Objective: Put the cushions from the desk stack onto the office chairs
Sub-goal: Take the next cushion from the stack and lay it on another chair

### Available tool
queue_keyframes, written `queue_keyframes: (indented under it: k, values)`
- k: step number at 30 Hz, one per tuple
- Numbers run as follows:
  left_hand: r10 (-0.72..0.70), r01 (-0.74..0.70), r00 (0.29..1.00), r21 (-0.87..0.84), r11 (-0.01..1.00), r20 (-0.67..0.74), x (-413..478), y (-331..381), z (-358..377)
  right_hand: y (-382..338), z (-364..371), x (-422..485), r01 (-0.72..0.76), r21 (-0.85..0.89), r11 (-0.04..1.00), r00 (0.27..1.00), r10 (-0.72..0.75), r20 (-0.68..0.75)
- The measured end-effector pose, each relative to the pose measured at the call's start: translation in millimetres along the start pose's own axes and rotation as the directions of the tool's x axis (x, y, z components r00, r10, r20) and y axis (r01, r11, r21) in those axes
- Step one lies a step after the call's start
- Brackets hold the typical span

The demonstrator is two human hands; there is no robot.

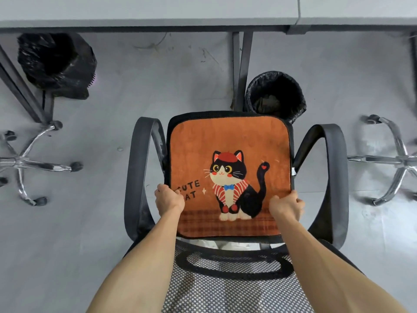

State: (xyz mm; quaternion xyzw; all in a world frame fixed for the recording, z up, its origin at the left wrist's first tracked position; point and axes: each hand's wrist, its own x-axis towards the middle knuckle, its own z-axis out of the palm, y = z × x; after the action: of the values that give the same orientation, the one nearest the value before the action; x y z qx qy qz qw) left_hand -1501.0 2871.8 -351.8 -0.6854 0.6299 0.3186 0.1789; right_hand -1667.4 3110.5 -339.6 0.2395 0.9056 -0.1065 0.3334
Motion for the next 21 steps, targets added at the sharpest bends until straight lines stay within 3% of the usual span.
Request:
queue_keyframes:
  k: [7, 21]
  values:
    - [-0.006, -0.018, 0.991, -0.174, 0.985, -0.136, 7.5, 0.6, 0.6, 6.1, -2.6, 9.1, -0.028, 0.054, 0.998, 0.999, 0.03, -0.029]
    - [-0.014, -0.029, 0.983, -0.233, 0.972, -0.181, 9.3, 1.2, 2.0, 4.9, -4.8, 10.0, -0.014, 0.219, 0.976, 0.994, 0.037, -0.104]
